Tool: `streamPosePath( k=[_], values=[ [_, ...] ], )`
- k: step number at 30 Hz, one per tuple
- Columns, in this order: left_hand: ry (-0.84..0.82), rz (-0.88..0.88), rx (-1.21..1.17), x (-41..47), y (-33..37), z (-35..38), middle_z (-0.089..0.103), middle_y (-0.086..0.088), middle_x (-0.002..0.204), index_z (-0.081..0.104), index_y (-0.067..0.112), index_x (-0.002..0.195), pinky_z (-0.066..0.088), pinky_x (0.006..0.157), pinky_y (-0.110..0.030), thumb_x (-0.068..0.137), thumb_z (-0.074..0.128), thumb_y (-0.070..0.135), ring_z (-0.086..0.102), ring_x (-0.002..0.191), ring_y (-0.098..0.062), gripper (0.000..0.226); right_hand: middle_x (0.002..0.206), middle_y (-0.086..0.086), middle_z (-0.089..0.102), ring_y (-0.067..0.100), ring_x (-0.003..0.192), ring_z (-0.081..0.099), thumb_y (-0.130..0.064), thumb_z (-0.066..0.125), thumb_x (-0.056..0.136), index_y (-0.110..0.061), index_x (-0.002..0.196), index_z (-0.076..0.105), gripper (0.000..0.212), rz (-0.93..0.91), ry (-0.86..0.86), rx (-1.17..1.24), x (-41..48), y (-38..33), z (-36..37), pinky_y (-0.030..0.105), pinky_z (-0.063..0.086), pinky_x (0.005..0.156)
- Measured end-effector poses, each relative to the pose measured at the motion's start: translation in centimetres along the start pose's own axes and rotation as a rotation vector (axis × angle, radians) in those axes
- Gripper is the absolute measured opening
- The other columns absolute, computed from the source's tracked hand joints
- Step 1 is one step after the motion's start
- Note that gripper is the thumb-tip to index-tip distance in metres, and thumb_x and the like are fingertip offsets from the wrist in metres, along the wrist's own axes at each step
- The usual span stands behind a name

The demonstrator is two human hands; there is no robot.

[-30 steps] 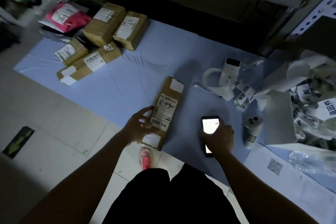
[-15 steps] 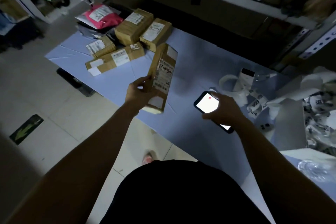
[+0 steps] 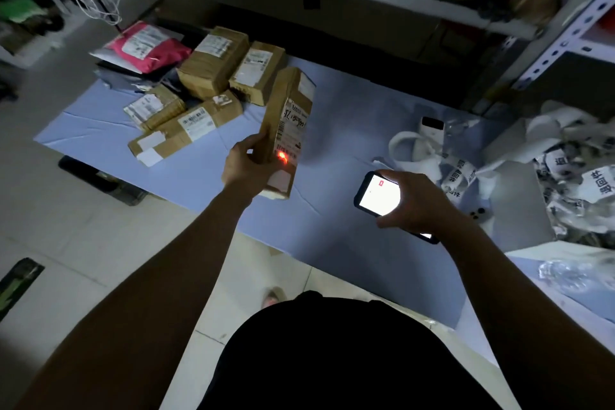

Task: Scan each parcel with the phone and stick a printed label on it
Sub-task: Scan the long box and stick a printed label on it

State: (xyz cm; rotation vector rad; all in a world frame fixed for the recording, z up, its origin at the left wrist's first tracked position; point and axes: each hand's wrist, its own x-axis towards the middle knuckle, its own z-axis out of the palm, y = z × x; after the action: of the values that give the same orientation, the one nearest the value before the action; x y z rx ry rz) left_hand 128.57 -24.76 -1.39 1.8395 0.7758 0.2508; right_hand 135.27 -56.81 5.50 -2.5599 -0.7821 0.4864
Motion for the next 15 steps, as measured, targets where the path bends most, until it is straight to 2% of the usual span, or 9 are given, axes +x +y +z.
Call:
streamPosePath(
  k=[1, 4, 5, 7, 9, 12, 13, 15],
  values=[
    [-0.010, -0.010, -0.013, 0.2, -0.1, 0.1, 0.069, 0.017, 0.108, 0.060, 0.048, 0.126, 0.061, 0.082, -0.046, 0.054, 0.087, 0.048, 0.069, 0.095, -0.012, 0.077, 0.102, -0.009, 0.067, 0.015, 0.092, 0.063, -0.031, 0.086, 0.056, -0.026, 0.129, 0.060, 0.077, 0.009, 0.005, 0.004, 0.0, -0.1, 0.1, 0.036, 0.057, 0.077],
    [-0.043, -0.021, -0.028, 0.8, -0.2, 0.1, 0.070, 0.016, 0.106, 0.060, 0.047, 0.127, 0.062, 0.079, -0.046, 0.054, 0.089, 0.048, 0.071, 0.093, -0.015, 0.079, 0.130, -0.010, 0.064, 0.014, 0.102, 0.062, -0.031, 0.087, 0.053, -0.026, 0.122, 0.063, 0.073, 0.040, 0.016, 0.033, -0.1, 0.0, 0.4, 0.035, 0.056, 0.082],
    [-0.055, -0.018, -0.020, 1.0, -0.3, 0.1, 0.070, 0.016, 0.107, 0.059, 0.046, 0.127, 0.062, 0.079, -0.045, 0.054, 0.090, 0.049, 0.070, 0.093, -0.015, 0.080, 0.130, -0.012, 0.063, 0.013, 0.102, 0.062, -0.032, 0.087, 0.053, -0.027, 0.121, 0.063, 0.073, 0.055, 0.016, 0.029, -0.2, 0.1, 0.6, 0.034, 0.055, 0.081],
    [-0.084, -0.015, -0.021, 1.3, -0.4, 0.1, 0.069, 0.016, 0.109, 0.060, 0.045, 0.127, 0.062, 0.077, -0.042, 0.058, 0.091, 0.045, 0.069, 0.096, -0.015, 0.076, 0.113, -0.010, 0.067, 0.014, 0.099, 0.063, -0.033, 0.088, 0.054, -0.029, 0.120, 0.064, 0.071, 0.099, 0.036, 0.025, -0.2, 0.3, 1.1, 0.032, 0.055, 0.078],
    [-0.135, -0.030, -0.078, 1.5, -0.5, 0.4, 0.069, 0.012, 0.110, 0.063, 0.042, 0.122, 0.062, 0.069, -0.037, 0.064, 0.091, 0.035, 0.069, 0.098, -0.017, 0.065, 0.103, -0.007, 0.067, 0.015, 0.093, 0.061, -0.032, 0.091, 0.055, -0.026, 0.117, 0.065, 0.068, 0.156, 0.075, 0.058, -0.2, 0.7, 1.8, 0.030, 0.052, 0.075],
    [-0.239, -0.103, -0.152, 0.8, -0.9, 1.8, 0.071, 0.001, 0.104, 0.068, 0.037, 0.113, 0.057, 0.055, -0.025, 0.067, 0.093, 0.024, 0.071, 0.094, -0.021, 0.055, 0.090, -0.003, 0.061, 0.018, 0.082, 0.056, -0.039, 0.091, 0.055, -0.022, 0.098, 0.063, 0.054, 0.280, 0.117, 0.041, -0.3, 2.2, 3.9, 0.023, 0.038, 0.061],
    [-0.281, -0.125, -0.164, 0.4, -1.1, 2.5, 0.072, -0.003, 0.102, 0.068, 0.036, 0.113, 0.056, 0.053, -0.025, 0.067, 0.093, 0.022, 0.072, 0.090, -0.022, 0.054, 0.092, 0.001, 0.060, 0.020, 0.082, 0.055, -0.042, 0.090, 0.055, -0.019, 0.097, 0.063, 0.055, 0.344, 0.117, 0.042, -0.4, 3.0, 4.9, 0.024, 0.036, 0.061],
    [-0.352, -0.143, -0.155, -0.6, -1.7, 4.2, 0.071, -0.007, 0.102, 0.067, 0.035, 0.113, 0.055, 0.052, -0.025, 0.069, 0.093, 0.018, 0.072, 0.086, -0.022, 0.053, 0.103, 0.005, 0.054, 0.020, 0.088, 0.052, -0.046, 0.090, 0.057, -0.016, 0.115, 0.064, 0.071, 0.490, 0.103, 0.049, -0.9, 4.8, 7.1, 0.026, 0.038, 0.069]
  ],
)
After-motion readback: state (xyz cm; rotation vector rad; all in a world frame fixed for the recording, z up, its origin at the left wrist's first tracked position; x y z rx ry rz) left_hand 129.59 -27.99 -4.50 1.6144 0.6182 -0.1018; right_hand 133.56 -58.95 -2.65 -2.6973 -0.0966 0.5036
